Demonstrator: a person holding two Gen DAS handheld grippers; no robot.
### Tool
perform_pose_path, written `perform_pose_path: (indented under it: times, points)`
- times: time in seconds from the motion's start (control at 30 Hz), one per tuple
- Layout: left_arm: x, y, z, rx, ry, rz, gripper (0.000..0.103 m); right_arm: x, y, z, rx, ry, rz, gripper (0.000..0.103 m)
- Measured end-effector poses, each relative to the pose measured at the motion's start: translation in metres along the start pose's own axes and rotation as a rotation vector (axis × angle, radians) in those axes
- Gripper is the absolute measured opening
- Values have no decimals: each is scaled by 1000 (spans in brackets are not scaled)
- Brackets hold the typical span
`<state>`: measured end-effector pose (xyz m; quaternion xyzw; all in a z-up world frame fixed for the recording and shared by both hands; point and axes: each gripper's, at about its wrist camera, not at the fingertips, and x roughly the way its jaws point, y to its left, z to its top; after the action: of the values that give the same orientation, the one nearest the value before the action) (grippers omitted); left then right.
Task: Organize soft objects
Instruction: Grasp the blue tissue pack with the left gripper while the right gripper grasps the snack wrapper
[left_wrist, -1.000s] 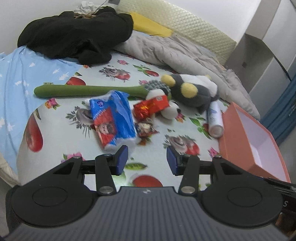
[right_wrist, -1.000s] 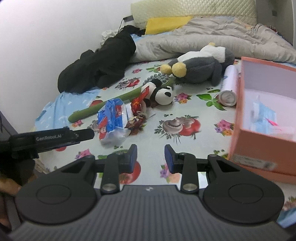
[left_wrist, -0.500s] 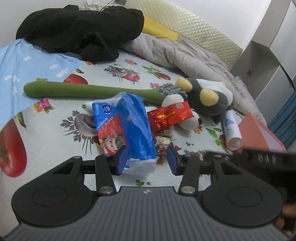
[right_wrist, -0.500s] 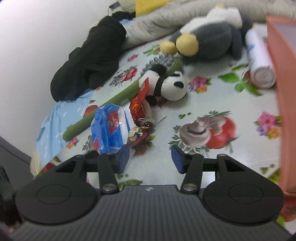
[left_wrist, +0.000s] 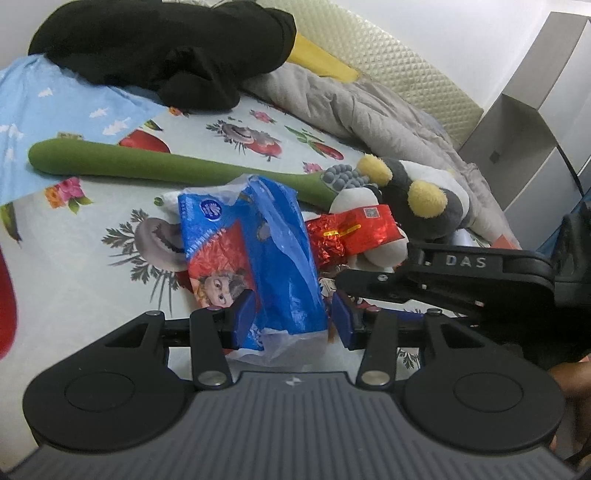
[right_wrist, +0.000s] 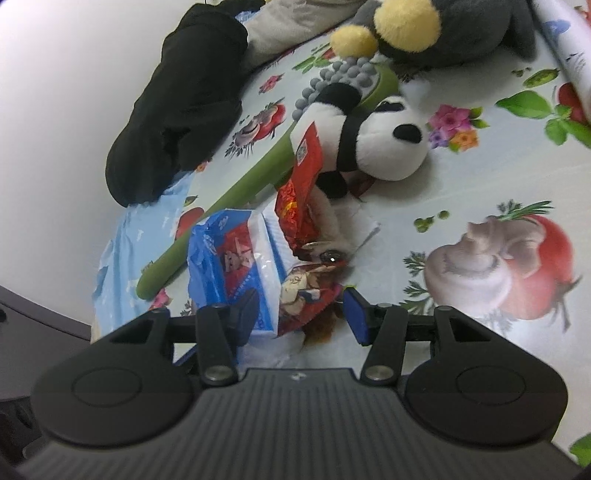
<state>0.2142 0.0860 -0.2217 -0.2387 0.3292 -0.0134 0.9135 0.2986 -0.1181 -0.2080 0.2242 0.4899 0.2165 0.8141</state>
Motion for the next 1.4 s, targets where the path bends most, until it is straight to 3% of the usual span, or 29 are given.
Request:
perform_pose_path:
  times: [0.07, 0.13, 0.27, 0.37, 0.77, 1.4]
  points:
    - [4, 1, -1, -5, 3, -2, 45, 6, 0, 0, 7, 15, 0, 47]
    - [7, 1, -1, 5, 16, 9, 34, 10, 1, 0, 11, 24, -9, 33]
    - [7, 1, -2, 8, 23, 14, 19, 7, 3, -2, -4, 22, -31, 31]
    - [3, 4, -3, -13, 30, 7, 15, 0, 5, -5, -19, 11, -42, 30]
    - [-32, -17, -13, 14, 67, -30, 14, -49, 0, -31, -27, -31, -100, 30]
    - [-65, -86, -48, 146, 219, -131, 13, -141, -27, -85, -60, -116, -256, 28]
